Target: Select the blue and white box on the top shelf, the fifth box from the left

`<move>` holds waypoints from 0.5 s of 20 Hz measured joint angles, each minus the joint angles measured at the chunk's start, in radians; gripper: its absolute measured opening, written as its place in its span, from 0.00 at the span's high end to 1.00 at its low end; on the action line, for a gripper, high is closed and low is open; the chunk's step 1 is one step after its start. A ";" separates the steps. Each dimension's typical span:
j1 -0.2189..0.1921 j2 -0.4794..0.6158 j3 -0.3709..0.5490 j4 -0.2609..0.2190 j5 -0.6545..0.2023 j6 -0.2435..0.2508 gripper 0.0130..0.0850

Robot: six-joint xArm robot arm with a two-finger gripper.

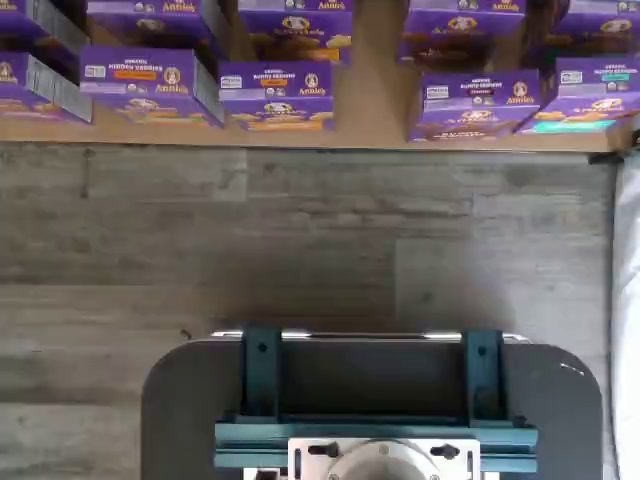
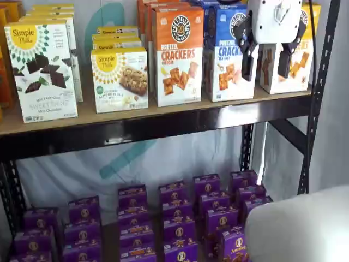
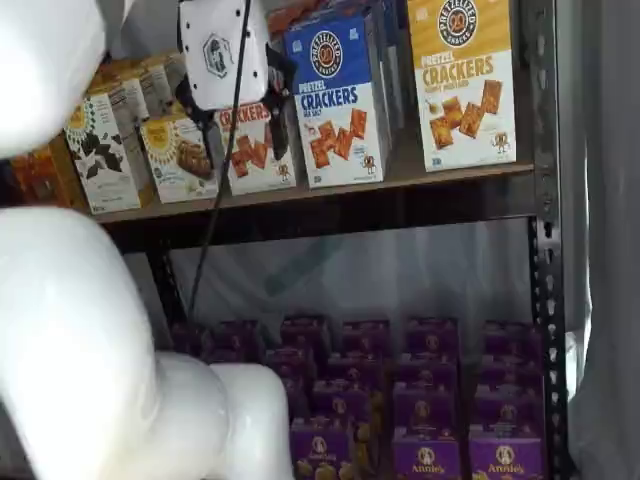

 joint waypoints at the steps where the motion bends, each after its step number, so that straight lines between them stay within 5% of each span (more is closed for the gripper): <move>1: -0.019 -0.016 0.015 0.020 -0.026 -0.011 0.00; 4: -0.040 -0.038 0.033 0.044 -0.063 -0.025 0.00; 10: -0.008 -0.044 0.041 0.003 -0.088 -0.009 0.00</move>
